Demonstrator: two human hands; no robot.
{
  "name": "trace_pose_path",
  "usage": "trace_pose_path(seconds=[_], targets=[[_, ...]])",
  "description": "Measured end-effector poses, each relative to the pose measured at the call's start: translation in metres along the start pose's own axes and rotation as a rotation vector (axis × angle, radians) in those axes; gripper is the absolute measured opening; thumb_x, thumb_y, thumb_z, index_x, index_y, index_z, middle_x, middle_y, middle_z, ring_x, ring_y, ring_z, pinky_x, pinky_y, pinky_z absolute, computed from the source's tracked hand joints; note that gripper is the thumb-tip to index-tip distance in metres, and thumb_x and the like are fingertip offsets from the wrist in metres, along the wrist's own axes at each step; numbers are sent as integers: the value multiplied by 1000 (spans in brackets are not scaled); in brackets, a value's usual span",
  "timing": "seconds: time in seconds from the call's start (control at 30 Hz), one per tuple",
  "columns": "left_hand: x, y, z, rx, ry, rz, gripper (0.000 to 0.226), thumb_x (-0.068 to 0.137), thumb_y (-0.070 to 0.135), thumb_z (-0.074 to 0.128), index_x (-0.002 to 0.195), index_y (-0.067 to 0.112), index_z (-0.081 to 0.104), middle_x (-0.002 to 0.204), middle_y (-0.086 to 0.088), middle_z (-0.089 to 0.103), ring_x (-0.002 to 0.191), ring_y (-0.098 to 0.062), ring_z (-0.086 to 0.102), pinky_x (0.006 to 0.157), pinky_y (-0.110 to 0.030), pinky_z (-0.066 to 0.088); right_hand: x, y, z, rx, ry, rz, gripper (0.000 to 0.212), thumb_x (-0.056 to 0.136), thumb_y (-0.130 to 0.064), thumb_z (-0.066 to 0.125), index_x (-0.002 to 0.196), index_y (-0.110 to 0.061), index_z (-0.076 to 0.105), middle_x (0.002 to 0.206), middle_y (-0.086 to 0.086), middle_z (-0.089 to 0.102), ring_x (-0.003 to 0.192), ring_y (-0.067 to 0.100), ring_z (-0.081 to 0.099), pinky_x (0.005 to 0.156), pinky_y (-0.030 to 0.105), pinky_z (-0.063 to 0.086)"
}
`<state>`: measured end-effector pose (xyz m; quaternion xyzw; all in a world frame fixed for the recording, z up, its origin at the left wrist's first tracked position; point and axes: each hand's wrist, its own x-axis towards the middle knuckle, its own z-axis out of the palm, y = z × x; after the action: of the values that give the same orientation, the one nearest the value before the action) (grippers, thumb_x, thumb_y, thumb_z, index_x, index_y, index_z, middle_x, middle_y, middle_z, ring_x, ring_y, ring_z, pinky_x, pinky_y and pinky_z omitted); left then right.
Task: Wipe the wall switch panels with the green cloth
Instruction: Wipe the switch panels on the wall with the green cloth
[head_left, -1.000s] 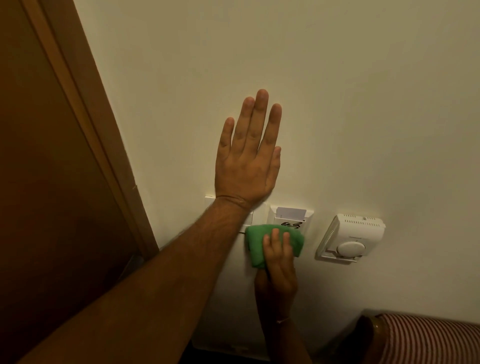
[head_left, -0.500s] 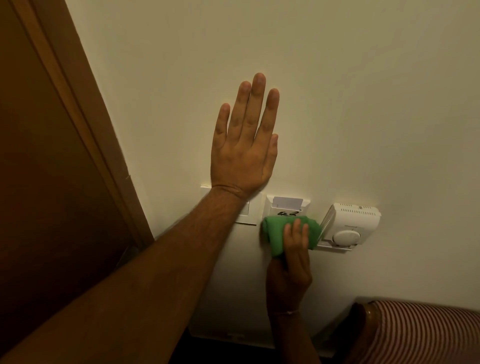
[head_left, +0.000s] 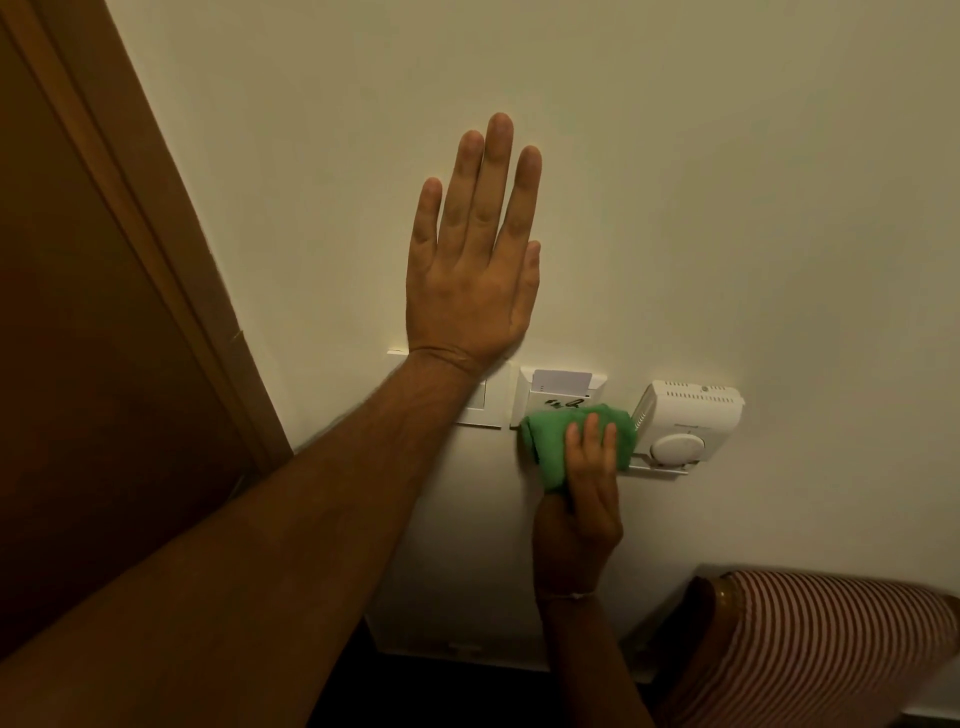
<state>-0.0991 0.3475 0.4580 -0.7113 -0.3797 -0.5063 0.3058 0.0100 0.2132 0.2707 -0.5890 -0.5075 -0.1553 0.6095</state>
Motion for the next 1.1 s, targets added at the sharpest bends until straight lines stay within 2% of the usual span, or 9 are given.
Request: trace_pose_path(seconds=[0.13,0.23,0.3,0.43,0.57,0.63,0.73,0.97,1.1], targets=[[-2,-1,3,-1,25,-13,67,116,34,28,173,17,-4,179,-16,13,168,-20,-17,139,-49,3,-6,-33,22,10,-50,-56,73,80,27,45,143,-5,63,157,11,54,157,30,41,125,54,40],[-2,0,3,14,31,-20,67,116,36,27,173,17,-3,179,-17,12,168,-19,-19,139,-47,0,-6,-46,29,11,-200,-180,54,93,14,45,139,-5,67,154,9,56,154,29,43,124,51,42],[-2,1,3,31,25,-25,68,116,36,27,173,17,-4,179,-17,12,167,-18,-20,139,-47,-1,-4,-41,25,6,-230,-220,49,99,10,42,137,-5,69,152,10,58,151,31,47,124,49,43],[-1,1,1,43,29,-23,65,116,35,26,172,17,-2,178,-16,15,167,-19,-18,139,-48,1,6,-16,3,-7,-87,-113,68,81,27,42,138,-2,68,153,14,58,152,34,48,125,54,41],[-1,1,2,35,48,-20,65,116,33,29,172,16,1,176,-18,18,168,-21,-11,139,-49,4,18,-11,-2,21,92,17,54,94,20,54,142,-4,62,154,11,57,153,32,46,129,47,36],[-1,1,1,49,53,-23,67,116,33,31,173,13,3,176,-18,18,172,-26,1,138,-50,5,12,-20,6,50,84,29,62,90,24,51,143,-5,61,153,12,57,153,33,46,129,49,37],[0,2,0,82,56,-26,64,115,32,33,174,7,22,175,-19,21,170,-33,17,138,-51,8,1,-38,21,73,-1,-31,76,78,31,44,141,-5,64,154,13,57,154,30,46,125,56,41],[0,3,-1,114,44,-40,63,115,31,35,172,6,27,175,-22,28,165,-38,22,137,-52,9,7,-26,17,15,-106,-189,62,90,20,37,139,-5,68,153,11,59,154,29,47,125,50,40],[1,4,-4,117,31,-43,64,114,31,35,172,7,24,176,-19,20,165,-36,20,137,-51,8,13,-6,0,16,57,29,59,94,22,53,145,-8,60,157,8,54,153,32,47,128,47,39]])
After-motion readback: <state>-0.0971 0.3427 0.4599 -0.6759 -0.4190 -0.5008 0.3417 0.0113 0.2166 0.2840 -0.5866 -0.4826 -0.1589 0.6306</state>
